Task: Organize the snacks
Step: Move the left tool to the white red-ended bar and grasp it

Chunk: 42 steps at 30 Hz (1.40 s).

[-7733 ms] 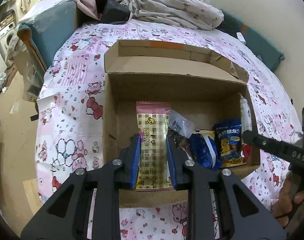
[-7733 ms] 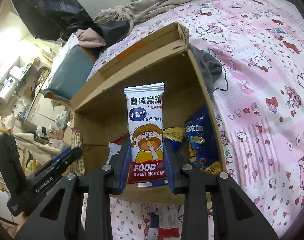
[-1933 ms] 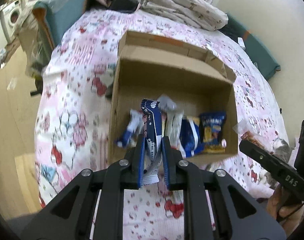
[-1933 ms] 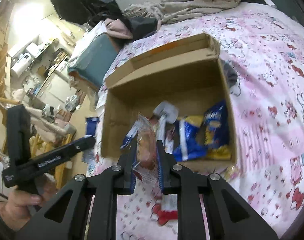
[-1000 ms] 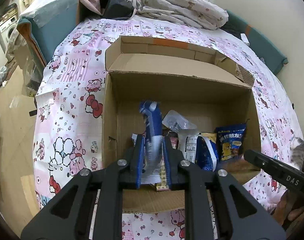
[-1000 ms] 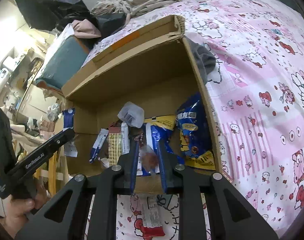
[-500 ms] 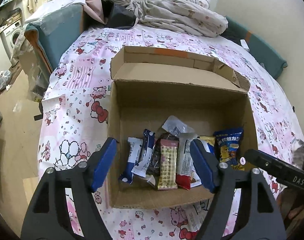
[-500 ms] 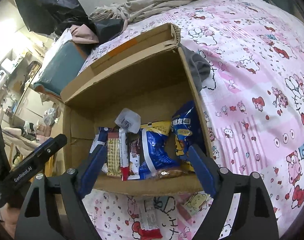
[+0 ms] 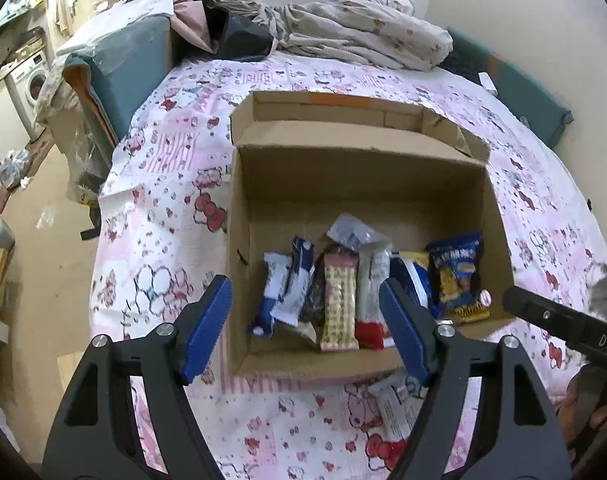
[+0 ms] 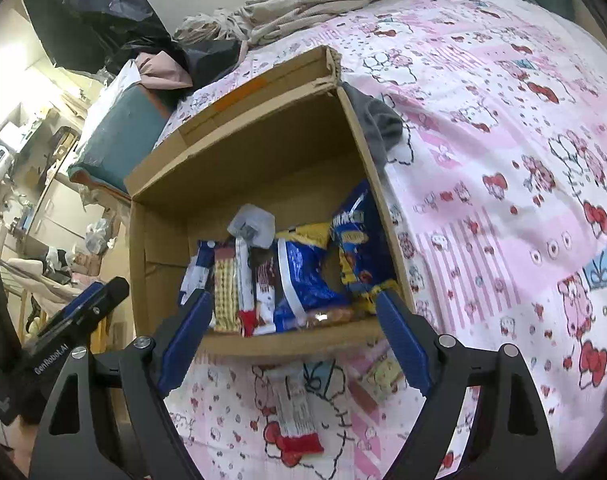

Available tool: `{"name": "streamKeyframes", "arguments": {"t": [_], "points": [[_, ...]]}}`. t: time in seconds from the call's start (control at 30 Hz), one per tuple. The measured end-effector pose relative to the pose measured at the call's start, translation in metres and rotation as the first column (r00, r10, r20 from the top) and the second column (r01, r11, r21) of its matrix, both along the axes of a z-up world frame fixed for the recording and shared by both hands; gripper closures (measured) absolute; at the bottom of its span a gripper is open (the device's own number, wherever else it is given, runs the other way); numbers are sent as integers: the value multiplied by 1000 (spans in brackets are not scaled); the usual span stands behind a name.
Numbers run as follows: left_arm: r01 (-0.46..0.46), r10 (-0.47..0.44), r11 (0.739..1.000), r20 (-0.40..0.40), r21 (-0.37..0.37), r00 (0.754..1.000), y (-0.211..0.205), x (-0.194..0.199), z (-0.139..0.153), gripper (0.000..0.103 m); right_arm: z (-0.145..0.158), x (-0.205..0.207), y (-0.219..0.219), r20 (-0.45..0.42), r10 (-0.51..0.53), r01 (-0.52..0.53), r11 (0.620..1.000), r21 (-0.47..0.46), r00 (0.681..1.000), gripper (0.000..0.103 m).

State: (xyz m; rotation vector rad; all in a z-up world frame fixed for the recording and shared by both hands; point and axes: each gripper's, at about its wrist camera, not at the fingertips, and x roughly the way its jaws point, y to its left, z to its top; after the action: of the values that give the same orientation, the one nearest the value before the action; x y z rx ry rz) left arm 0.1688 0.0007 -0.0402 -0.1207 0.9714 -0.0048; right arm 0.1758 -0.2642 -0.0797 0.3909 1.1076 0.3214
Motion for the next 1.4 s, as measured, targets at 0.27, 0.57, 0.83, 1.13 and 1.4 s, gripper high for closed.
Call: {"name": "streamKeyframes", "arguments": {"t": [0.27, 0.57, 0.83, 1.13, 1.4], "points": [[2, -3, 999, -33, -36, 999, -10, -26, -7, 30, -5, -22, -16, -47, -39, 39, 999, -7, 998, 16], [65, -74, 996, -173, -56, 982, -52, -50, -47, 30, -26, -43, -46, -141, -118, 115, 993, -29, 983, 16], [177, -164, 984, -394, -1, 905, -123, -68, -122, 30, -34, -42, -61, -174, -170, 168, 985, -28, 970, 16], [189, -196, 980, -420, -59, 886, -103, -80, -130, 71, -36, -37, -48, -181, -141, 140, 990, -17, 973, 16], [139, -140, 990, -358, -29, 923, -50, -85, -77, 71, -46, -37, -41, -229, -113, 121, 993, 20, 967, 16]]}}
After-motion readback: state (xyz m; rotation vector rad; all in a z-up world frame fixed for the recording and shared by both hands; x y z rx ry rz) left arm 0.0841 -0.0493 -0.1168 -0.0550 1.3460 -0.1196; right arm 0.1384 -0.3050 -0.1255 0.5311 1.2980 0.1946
